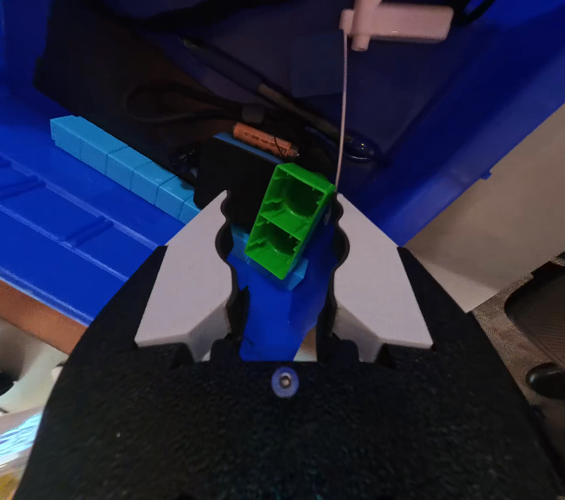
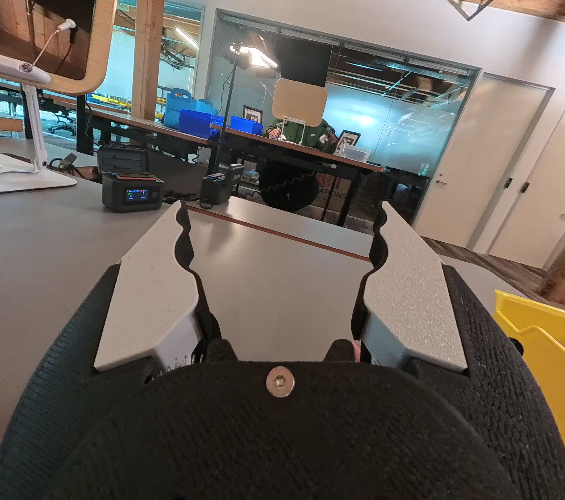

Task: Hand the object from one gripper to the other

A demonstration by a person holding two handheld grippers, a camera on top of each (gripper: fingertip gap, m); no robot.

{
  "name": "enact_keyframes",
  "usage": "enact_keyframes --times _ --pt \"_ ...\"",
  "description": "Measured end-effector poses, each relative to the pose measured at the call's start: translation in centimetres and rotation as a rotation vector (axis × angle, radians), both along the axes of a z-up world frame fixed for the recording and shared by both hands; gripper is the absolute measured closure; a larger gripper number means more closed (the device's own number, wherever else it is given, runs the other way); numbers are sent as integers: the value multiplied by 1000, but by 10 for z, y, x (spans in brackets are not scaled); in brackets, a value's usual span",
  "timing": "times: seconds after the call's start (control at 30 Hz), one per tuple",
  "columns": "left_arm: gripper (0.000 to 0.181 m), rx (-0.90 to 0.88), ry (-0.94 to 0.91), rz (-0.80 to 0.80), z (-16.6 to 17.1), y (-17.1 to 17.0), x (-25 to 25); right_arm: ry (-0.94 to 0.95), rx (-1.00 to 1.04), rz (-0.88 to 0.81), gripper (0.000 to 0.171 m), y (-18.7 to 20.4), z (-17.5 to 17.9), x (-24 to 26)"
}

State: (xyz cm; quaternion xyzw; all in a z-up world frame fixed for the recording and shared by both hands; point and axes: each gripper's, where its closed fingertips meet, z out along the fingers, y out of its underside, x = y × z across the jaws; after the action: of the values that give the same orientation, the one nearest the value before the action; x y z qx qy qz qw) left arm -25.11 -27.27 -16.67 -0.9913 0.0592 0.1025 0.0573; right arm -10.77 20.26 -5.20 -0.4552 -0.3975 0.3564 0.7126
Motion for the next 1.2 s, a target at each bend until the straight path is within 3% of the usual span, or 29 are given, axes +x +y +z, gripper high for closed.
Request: enact_keyframes --times 0.03,0.13,0.33,0.47,0.67,0.83,0.93,1.03,1.2 --pt "121 -9 8 -5 0 0 0 0 0 0 53 0 0 0" --pt "141 -25 27 -33 3 -1 1 -2 2 1 53 0 0 0" --pt "144 -17 85 -48 19 -2 -5 -1 -1 2 54 0 0 0" --pt "144 92 260 -94 61 17 -17 -12 11 3 54 -2 -1 -2" --pt "145 502 484 -204 158 103 -1 -21 22 7 55 -3 -2 -3" --pt "145 911 237 -321 203 195 75 -28 32 15 56 -5 -2 -5" --pt "145 1117 85 -362 213 245 112 -41 47 27 56 -8 -3 -7" --pt "145 1311 -6 -300 212 290 124 -47 56 37 57 -10 -4 -8" --pt "145 1564 57 -113 180 337 91 -47 61 47 58 -10 -3 -8"
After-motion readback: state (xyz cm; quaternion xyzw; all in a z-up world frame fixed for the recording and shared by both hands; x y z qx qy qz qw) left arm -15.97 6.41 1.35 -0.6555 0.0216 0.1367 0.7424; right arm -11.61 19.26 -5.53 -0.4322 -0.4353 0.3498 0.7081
